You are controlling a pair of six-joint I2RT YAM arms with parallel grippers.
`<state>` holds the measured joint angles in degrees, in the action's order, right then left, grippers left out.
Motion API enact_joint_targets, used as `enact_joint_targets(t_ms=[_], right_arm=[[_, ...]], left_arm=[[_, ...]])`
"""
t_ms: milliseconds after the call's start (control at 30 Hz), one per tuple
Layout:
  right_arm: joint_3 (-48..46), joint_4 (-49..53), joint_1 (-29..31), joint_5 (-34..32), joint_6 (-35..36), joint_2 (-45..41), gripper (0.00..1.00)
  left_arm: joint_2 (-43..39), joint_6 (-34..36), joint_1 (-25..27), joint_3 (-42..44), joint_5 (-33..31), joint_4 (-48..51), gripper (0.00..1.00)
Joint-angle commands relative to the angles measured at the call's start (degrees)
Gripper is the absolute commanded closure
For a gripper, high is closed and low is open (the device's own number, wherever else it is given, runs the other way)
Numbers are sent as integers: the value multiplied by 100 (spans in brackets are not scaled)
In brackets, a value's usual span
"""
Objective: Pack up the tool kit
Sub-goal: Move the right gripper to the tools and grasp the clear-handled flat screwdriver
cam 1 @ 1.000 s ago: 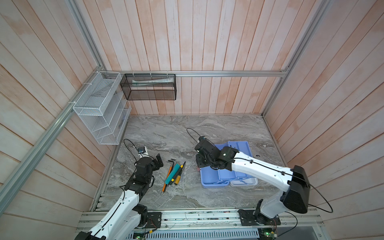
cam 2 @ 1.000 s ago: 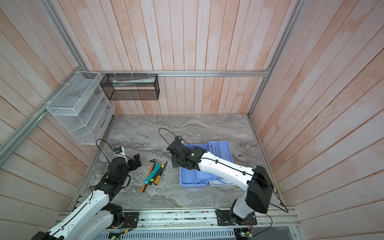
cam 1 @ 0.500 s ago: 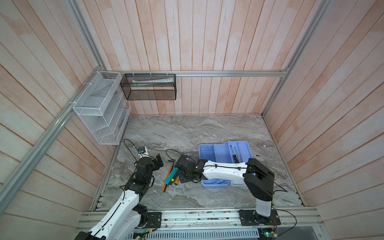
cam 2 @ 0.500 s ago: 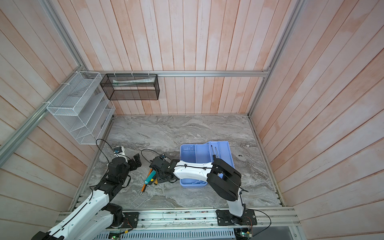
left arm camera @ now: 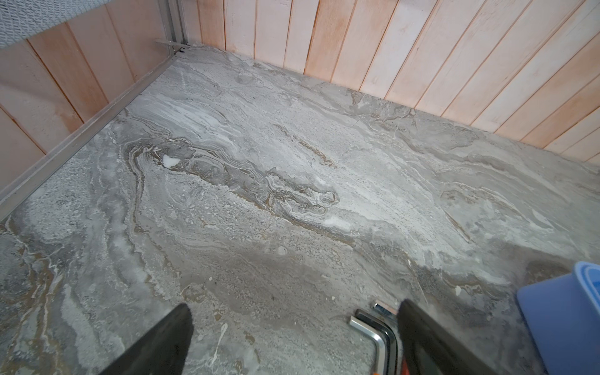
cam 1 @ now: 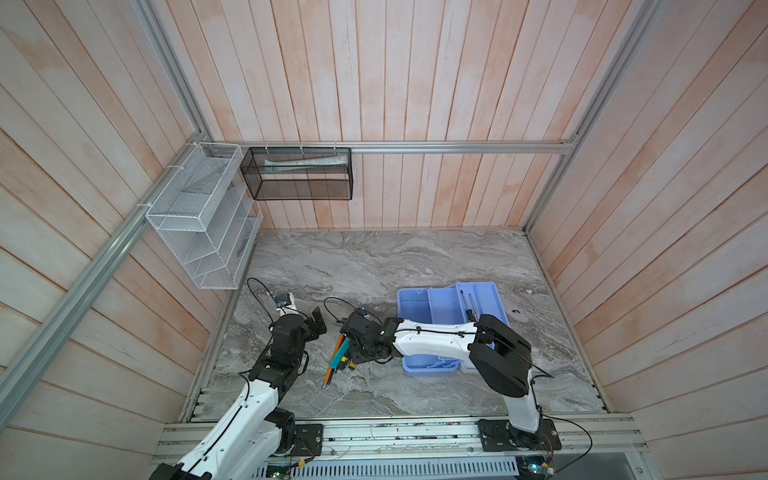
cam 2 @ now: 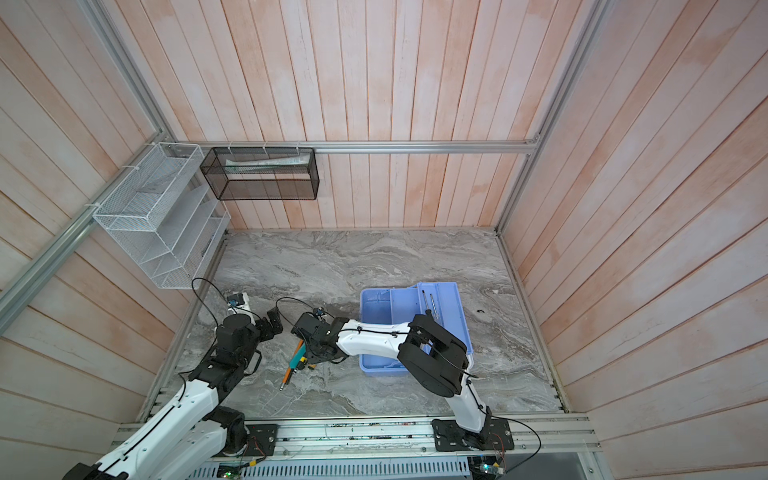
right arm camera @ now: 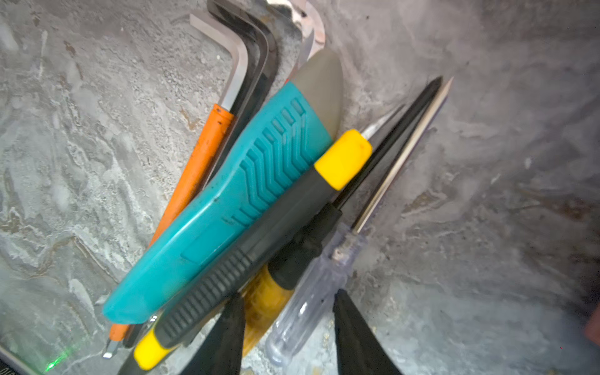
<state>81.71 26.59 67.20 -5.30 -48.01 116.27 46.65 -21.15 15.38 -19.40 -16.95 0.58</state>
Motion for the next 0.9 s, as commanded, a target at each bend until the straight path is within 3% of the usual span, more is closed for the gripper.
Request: enact_joint_targets(t_ms=[0,400,867], right_arm=[[-2,285,21,-194,-56,7,60],[-102,645,-40,-418,-174,-336,70],[-182,813,-253,-554,-180,-507,70]], left_arm=[[-50,55,-26,-120,17,-49,0],[-77,45,-26,-108,15,-41,0],[-68,54,-26,-114,15,-53,0]])
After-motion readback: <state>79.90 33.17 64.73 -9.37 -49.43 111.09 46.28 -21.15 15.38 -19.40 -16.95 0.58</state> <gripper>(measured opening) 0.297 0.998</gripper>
